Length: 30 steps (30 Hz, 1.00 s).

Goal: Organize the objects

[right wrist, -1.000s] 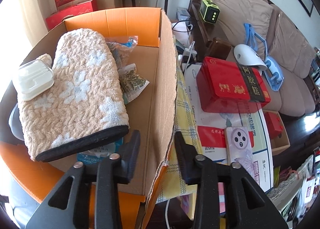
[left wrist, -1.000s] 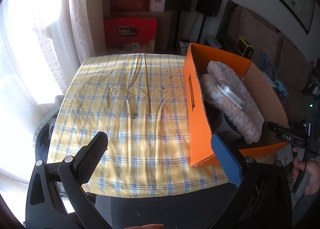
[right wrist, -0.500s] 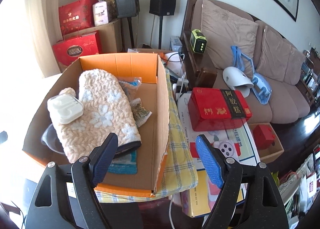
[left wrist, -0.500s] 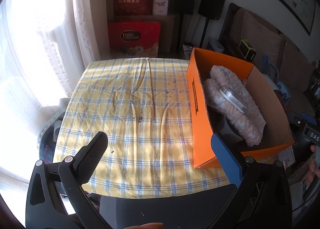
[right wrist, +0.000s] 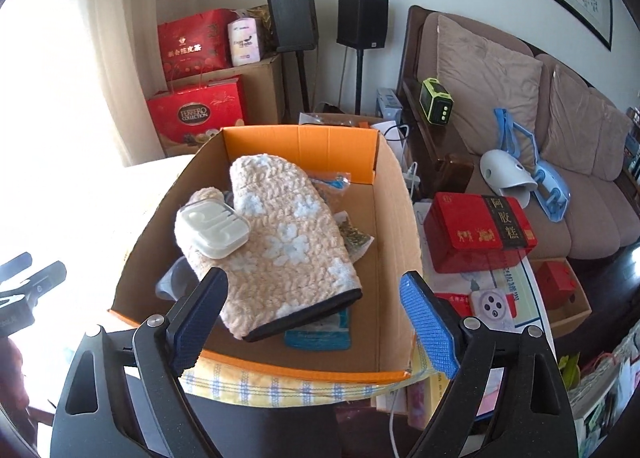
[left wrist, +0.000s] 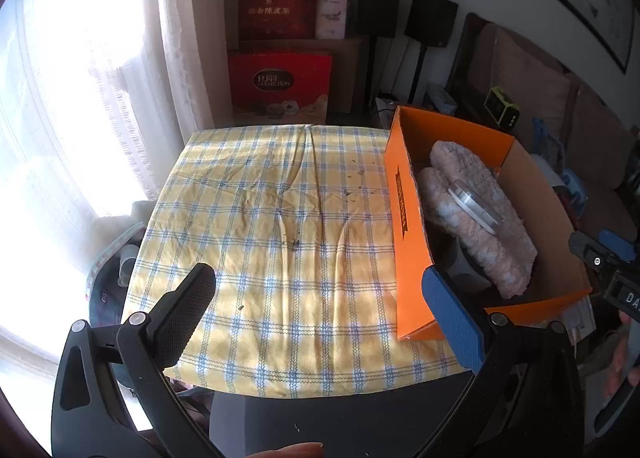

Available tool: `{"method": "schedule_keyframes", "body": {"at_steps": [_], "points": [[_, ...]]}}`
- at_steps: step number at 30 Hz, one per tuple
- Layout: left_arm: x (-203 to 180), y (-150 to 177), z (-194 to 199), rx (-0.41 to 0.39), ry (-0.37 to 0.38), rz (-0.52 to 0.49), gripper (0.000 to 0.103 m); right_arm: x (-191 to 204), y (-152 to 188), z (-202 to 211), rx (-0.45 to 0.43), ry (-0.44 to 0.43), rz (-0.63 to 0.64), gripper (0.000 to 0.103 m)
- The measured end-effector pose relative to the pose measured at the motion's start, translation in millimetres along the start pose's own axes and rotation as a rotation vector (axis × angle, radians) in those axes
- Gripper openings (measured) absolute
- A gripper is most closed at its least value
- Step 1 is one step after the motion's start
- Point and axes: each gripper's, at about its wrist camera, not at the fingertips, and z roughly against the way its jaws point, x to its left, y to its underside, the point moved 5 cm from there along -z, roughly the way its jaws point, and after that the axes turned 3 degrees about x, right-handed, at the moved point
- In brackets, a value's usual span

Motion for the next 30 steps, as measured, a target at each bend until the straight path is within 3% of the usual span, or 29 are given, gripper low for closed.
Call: {"method": "schedule_keyframes", "body": {"at_steps": [9,14,30], "points": [[2.8,0.2,4.6,-0.016,-0.014,0.006,0.103,28.3,1.3,5.7,-0.02,-0.029,0.026,0.09],[3.6,1.3,7.3,-0.021,-0.022,0.012,0.103,38.0,2.0,10.3,-0.034,-0.049,0.024,0.097],[8.4,8.1,12.6,-0.044,-0.068,0.006,0.103,57.4,9.2,13.0,-0.039,-0.076,0.032,0.102]]}}
